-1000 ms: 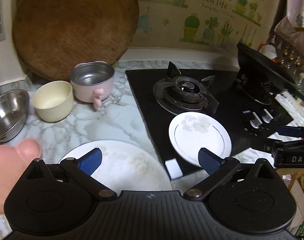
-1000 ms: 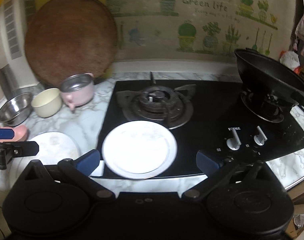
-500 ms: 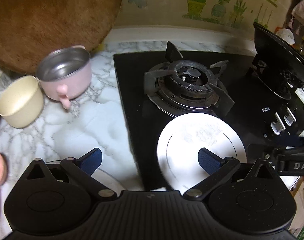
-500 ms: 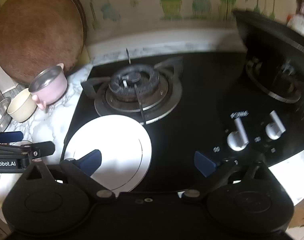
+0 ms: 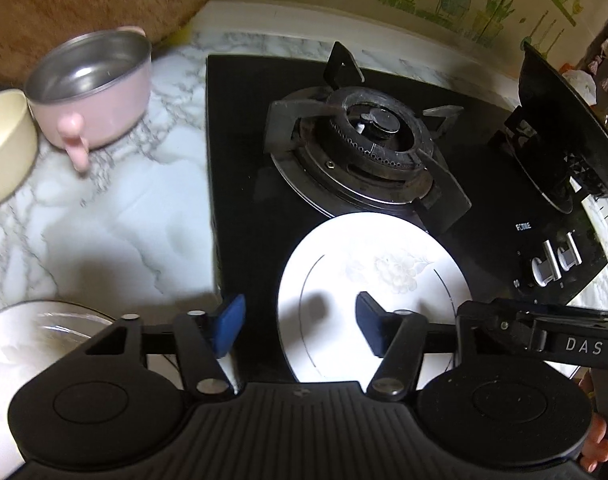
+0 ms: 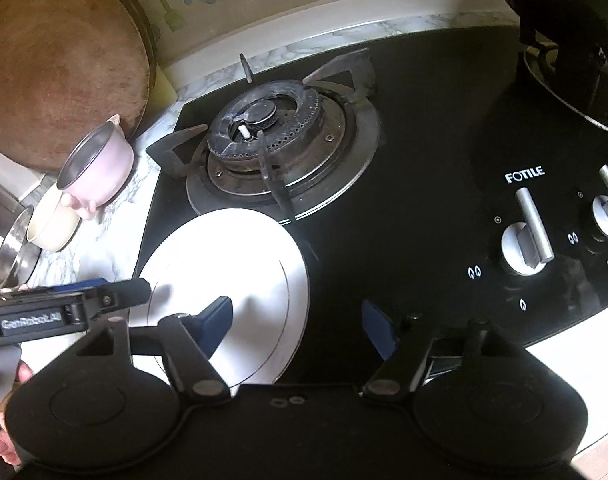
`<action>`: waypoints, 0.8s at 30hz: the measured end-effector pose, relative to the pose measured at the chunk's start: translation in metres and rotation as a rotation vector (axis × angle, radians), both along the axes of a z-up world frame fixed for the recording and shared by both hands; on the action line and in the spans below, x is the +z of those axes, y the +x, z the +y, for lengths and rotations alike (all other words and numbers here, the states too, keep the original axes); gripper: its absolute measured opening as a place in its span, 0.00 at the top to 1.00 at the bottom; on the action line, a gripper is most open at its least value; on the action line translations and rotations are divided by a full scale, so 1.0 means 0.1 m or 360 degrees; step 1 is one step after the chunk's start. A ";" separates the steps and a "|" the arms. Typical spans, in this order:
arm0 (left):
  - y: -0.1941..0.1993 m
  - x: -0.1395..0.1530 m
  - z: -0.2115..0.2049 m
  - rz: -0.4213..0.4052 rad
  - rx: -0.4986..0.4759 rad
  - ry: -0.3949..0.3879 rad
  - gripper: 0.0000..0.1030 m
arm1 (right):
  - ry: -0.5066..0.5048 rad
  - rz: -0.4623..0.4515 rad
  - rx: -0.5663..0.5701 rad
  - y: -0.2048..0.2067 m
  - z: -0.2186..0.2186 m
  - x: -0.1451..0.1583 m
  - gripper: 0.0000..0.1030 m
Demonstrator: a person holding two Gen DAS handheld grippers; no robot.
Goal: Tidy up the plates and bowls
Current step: 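Open both grippers and move the left gripper to the small floral plate, then grasp the small floral plate with the left gripper and carry it over the large plate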
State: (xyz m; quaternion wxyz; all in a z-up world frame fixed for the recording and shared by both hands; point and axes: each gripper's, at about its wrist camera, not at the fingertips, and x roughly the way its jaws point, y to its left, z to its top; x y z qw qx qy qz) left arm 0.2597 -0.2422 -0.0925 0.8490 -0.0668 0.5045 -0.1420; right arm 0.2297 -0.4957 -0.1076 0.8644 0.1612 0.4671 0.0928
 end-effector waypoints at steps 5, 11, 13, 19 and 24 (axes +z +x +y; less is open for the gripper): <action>0.03 -0.06 0.03 0.0065 0.0022 -0.0069 0.68 | 0.0051 0.0035 0.0016 0.03 -0.02 -0.05 0.48; 0.07 -0.12 0.15 0.0118 0.0092 -0.0177 0.77 | 0.0145 0.0071 -0.0005 0.02 -0.10 -0.11 0.72; 0.08 -0.14 0.19 0.0137 0.0110 -0.0208 0.81 | 0.0181 0.0071 0.0001 0.01 -0.12 -0.13 0.77; 0.05 -0.15 0.22 0.0135 0.0106 -0.0234 0.85 | 0.0205 0.0053 -0.0049 -0.03 -0.15 -0.16 0.89; 0.00 -0.12 0.21 0.0109 0.0085 -0.0238 0.85 | 0.0177 0.0037 -0.0066 -0.07 -0.14 -0.14 0.90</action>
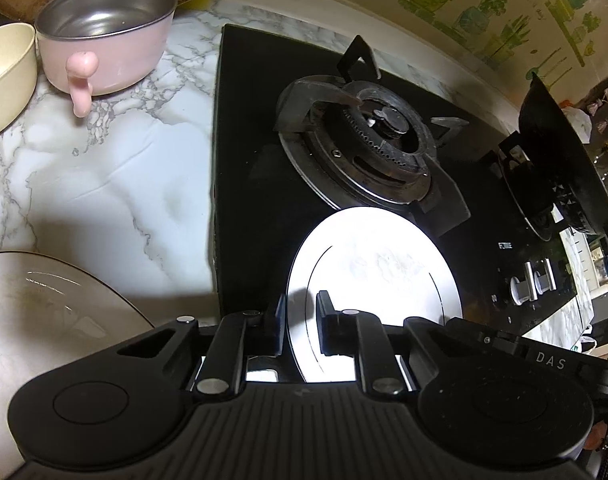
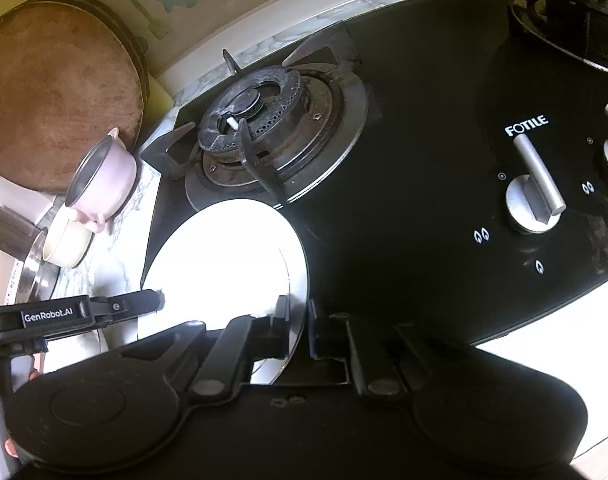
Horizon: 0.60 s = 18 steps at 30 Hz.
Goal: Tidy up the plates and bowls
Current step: 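Grasp the small floral plate with the left gripper and carry it over the large plate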
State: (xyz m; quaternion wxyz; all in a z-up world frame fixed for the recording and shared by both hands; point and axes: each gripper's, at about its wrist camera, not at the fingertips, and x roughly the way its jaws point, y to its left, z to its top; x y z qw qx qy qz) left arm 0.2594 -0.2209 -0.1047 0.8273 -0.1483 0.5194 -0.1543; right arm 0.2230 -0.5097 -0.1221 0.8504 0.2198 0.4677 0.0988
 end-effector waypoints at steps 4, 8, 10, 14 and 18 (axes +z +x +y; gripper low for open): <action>-0.05 0.05 0.02 -0.0012 -0.0005 -0.0009 0.85 | 0.0004 -0.0016 -0.0008 -0.05 -0.02 0.03 0.90; -0.14 0.16 0.05 -0.0037 -0.0015 -0.0001 0.85 | 0.0000 -0.0021 -0.0007 -0.11 0.01 0.10 0.90; -0.19 0.22 0.09 -0.0049 -0.0018 0.0003 0.85 | -0.0002 -0.0035 -0.0003 -0.15 0.04 0.16 0.90; -0.32 0.34 0.25 -0.0078 -0.0001 -0.0004 0.85 | -0.0008 -0.0068 0.0023 -0.22 0.15 0.29 0.90; -0.46 0.44 0.48 -0.0092 0.0051 0.0010 0.85 | -0.0001 -0.0100 0.0066 -0.28 0.34 0.40 0.90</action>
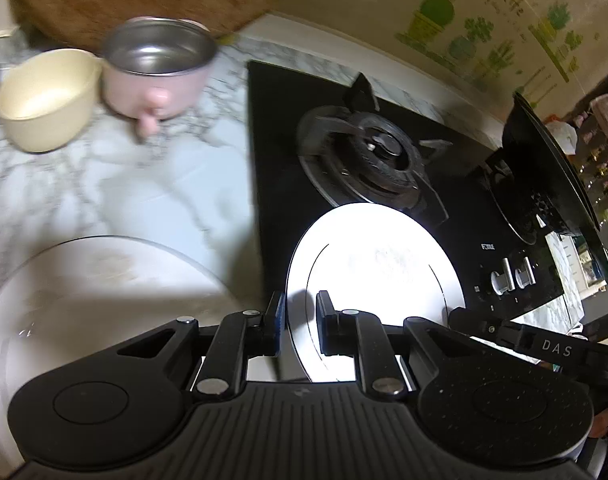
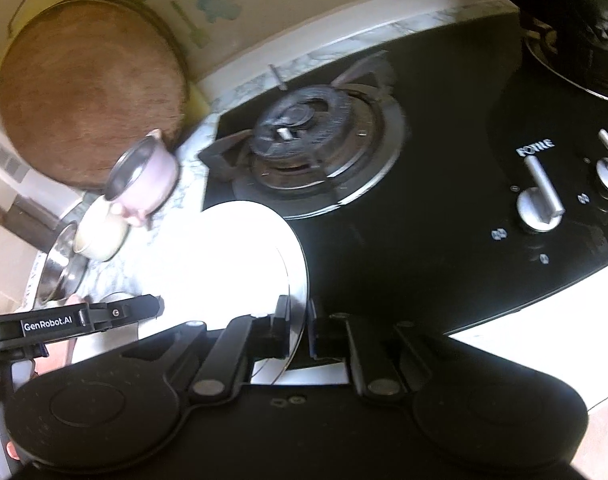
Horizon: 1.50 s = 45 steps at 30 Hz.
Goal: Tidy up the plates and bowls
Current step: 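Grasp the small floral plate with the left gripper and carry it over the large plate, then lower the small plate onto the large white plate and open the left gripper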
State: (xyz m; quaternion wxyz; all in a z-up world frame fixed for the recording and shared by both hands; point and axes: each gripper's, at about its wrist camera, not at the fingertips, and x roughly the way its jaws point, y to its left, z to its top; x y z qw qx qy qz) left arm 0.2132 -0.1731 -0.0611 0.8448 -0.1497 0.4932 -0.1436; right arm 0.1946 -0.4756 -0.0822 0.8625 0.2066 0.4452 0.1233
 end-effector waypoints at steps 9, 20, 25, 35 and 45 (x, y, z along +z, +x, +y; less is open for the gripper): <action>-0.33 0.10 0.64 -0.0006 0.0117 0.0012 0.85 | -0.0001 -0.0034 0.0144 -0.09 0.59 0.14 0.90; -0.62 -0.04 1.25 0.0034 0.0249 0.0035 0.85 | -0.0066 -0.0019 0.0303 -0.15 1.31 0.11 0.90; -0.68 -0.16 1.40 0.0067 0.0276 0.0044 0.85 | -0.0098 -0.0011 0.0361 -0.19 1.52 0.03 0.90; -0.70 -0.31 1.46 0.0104 0.0278 0.0085 0.85 | -0.0156 0.0032 0.0405 -0.20 1.71 -0.19 0.90; -0.67 -0.38 1.46 0.0119 0.0282 0.0116 0.85 | -0.0185 0.0051 0.0405 -0.16 1.79 -0.29 0.90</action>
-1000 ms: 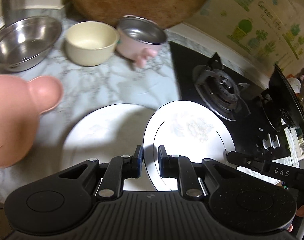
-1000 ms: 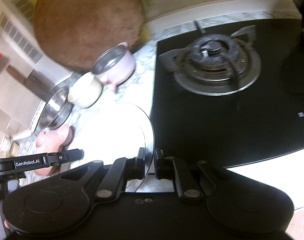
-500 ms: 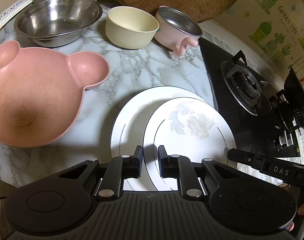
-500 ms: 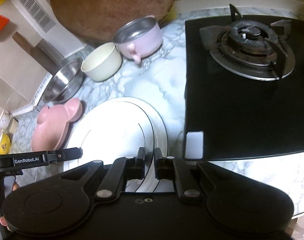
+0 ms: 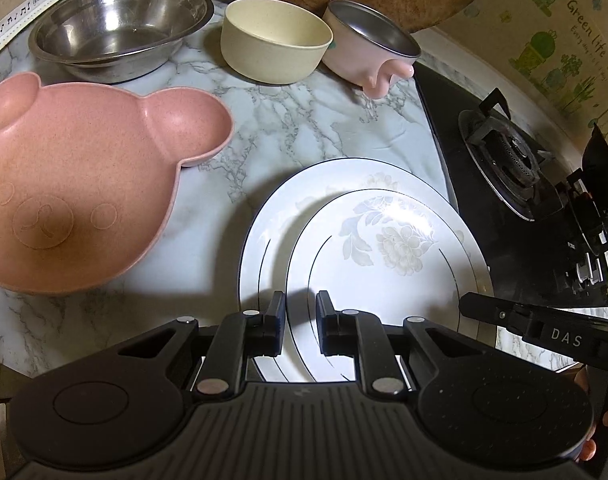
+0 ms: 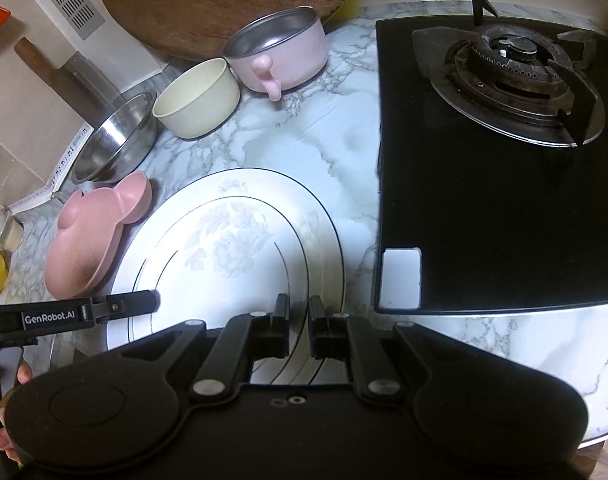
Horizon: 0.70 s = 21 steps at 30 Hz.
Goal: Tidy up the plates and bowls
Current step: 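Lower the small plate onto the large white plate and open the left gripper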
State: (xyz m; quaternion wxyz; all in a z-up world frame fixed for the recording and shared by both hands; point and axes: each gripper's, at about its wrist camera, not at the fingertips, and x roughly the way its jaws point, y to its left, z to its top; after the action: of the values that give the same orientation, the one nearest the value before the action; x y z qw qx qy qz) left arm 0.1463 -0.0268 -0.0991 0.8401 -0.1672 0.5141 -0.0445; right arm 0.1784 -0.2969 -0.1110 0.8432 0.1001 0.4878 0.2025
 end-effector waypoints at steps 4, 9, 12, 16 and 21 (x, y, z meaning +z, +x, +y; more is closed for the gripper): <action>0.00 0.01 -0.01 0.0004 -0.0010 0.0015 0.85 | -0.0003 0.0002 0.0004 0.02 0.01 -0.01 0.90; 0.03 0.01 0.02 0.0030 -0.0045 -0.0004 0.85 | -0.0006 0.0011 0.0017 0.03 0.02 -0.01 0.90; 0.05 0.03 0.04 0.0041 -0.0064 -0.0010 0.85 | -0.0005 0.0025 0.0034 0.05 0.01 0.00 0.90; 0.06 0.04 0.08 0.0054 -0.0075 -0.0027 0.85 | 0.0000 0.0044 0.0043 0.07 0.01 0.00 0.90; 0.02 0.10 0.08 0.0019 -0.0101 0.0023 0.85 | -0.0055 0.0018 0.0086 0.03 0.06 0.02 0.90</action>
State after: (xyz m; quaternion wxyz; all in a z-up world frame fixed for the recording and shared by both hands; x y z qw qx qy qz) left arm 0.1487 -0.0193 -0.0895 0.8362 -0.1452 0.5246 -0.0665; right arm 0.1819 -0.2913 -0.1094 0.8362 0.0734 0.4985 0.2163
